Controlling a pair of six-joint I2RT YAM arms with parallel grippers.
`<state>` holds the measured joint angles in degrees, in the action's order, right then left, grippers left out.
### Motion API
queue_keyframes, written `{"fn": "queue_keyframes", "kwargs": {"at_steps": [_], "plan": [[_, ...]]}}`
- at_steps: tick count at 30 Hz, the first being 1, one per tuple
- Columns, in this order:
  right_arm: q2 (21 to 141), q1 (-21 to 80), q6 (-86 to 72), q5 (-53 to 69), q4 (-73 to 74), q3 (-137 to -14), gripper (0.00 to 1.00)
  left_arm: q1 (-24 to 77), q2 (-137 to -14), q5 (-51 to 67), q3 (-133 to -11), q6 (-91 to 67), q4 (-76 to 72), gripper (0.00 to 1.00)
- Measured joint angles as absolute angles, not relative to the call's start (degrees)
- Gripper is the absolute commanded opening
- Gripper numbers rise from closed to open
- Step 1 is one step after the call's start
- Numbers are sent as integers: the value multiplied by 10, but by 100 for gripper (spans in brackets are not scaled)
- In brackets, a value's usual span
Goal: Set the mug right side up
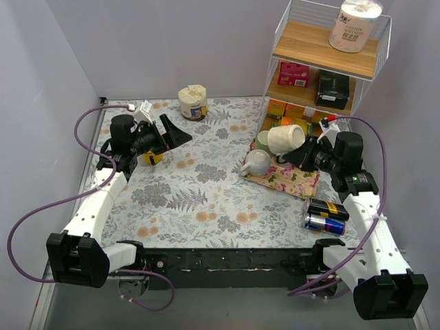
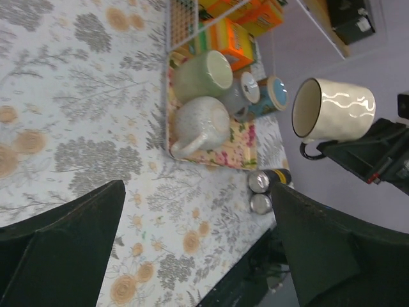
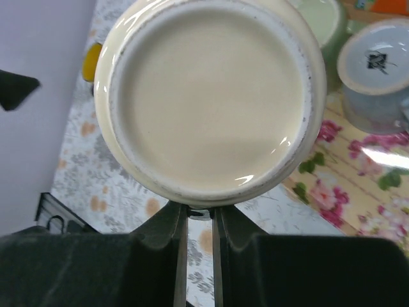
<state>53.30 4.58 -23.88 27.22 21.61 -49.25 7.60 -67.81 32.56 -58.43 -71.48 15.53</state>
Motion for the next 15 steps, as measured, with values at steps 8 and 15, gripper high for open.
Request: {"fn": "queue_keyframes", "kwargs": {"at_steps": [8, 15], "plan": [[526, 144, -381, 284, 64, -492, 1, 87, -678, 454, -519, -815, 30, 98], [581, 269, -429, 239, -31, -515, 1, 167, -677, 467, -518, -877, -87, 98]]}}
